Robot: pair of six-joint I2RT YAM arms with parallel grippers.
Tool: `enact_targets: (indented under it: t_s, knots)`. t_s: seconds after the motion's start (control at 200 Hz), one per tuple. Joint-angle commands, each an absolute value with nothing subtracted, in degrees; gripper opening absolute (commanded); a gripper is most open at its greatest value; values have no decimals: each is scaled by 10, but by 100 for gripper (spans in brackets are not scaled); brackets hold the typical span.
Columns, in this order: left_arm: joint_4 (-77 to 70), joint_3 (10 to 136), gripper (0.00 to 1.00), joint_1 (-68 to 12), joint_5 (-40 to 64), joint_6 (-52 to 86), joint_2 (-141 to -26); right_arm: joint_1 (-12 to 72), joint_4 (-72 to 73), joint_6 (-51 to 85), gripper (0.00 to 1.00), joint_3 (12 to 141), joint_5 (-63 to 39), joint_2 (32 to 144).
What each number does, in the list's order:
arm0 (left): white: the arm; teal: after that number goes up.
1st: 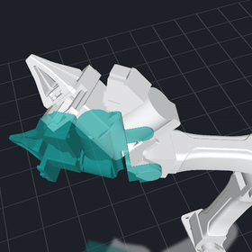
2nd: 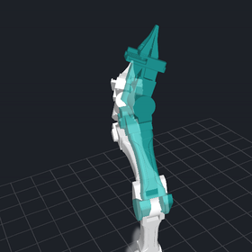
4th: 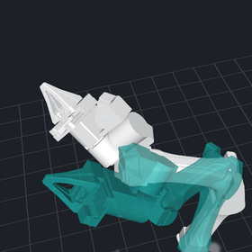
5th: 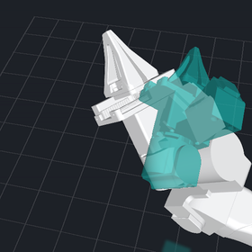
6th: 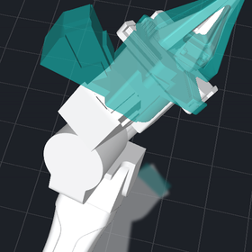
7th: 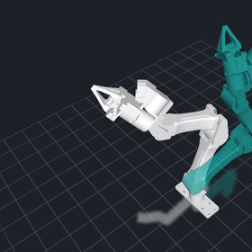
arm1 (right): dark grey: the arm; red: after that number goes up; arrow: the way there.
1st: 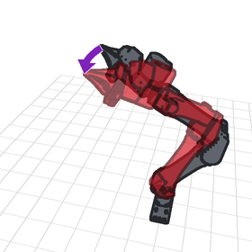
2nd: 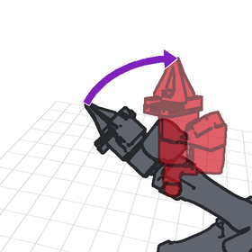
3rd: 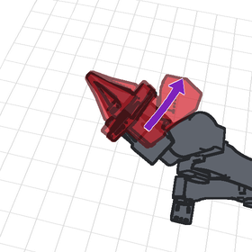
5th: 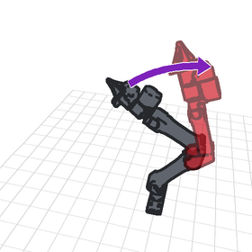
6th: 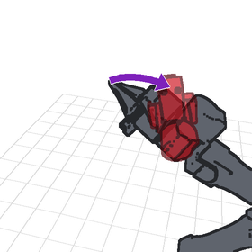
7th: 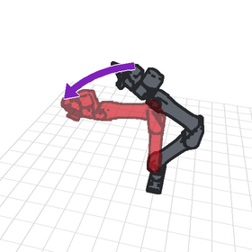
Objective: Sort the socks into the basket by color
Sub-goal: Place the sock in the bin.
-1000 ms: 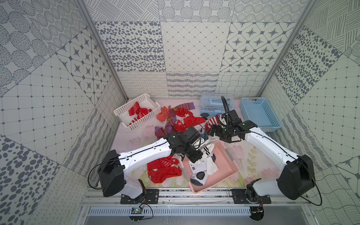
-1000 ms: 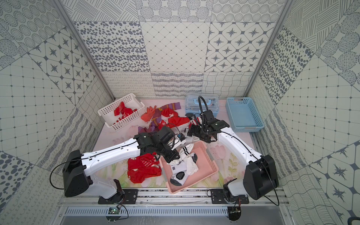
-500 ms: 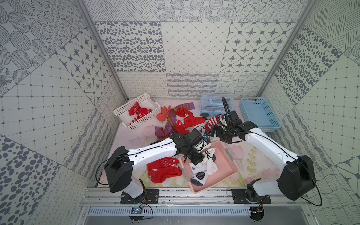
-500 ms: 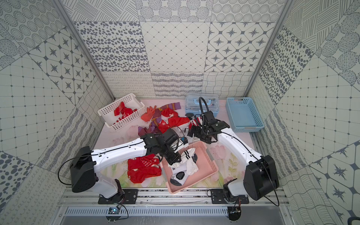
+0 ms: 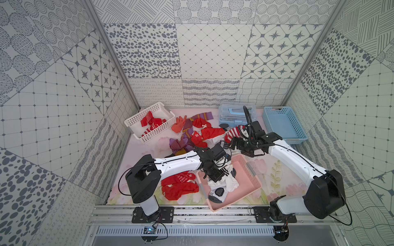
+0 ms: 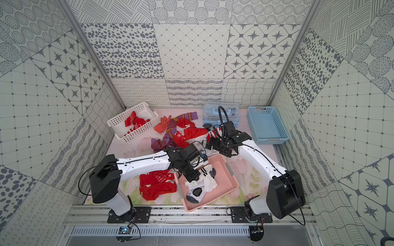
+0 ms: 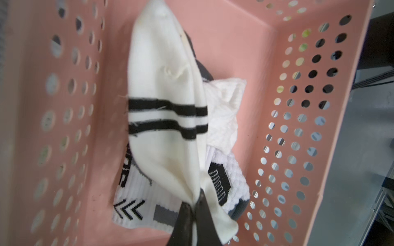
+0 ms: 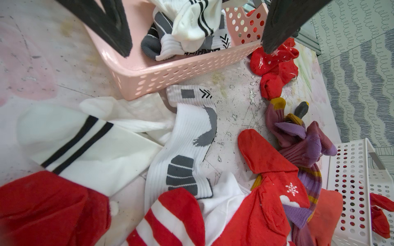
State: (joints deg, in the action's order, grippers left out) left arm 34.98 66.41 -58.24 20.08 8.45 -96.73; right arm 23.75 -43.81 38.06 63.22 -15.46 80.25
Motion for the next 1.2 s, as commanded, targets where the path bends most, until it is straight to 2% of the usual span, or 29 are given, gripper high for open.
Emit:
enact_targets:
  t_s: [0.0,0.395,0.56,0.725,0.8,0.885,1.055,1.115,1.196]
  knots:
    - [324,652,6,-584,195,80,-986,233,-422,371,98,641,-158,811]
    - [314,643,26,-584,190,84,-992,229,-425,363,98,663,-162,829]
    - [325,648,49,-584,164,86,-957,229,-432,354,98,683,-157,841]
    - [356,663,63,-583,128,88,-903,230,-430,346,98,714,-151,872]
    - [369,672,66,-579,108,95,-878,229,-424,342,93,729,-148,889]
    - [381,678,67,-570,89,113,-852,231,-408,340,81,747,-145,912]
    - [398,688,67,-525,56,178,-798,248,-403,321,50,810,-140,987]
    - [400,689,68,-507,48,202,-778,254,-401,313,45,834,-136,1014]
    - [410,692,68,-481,46,240,-761,260,-405,303,44,865,-135,1053]
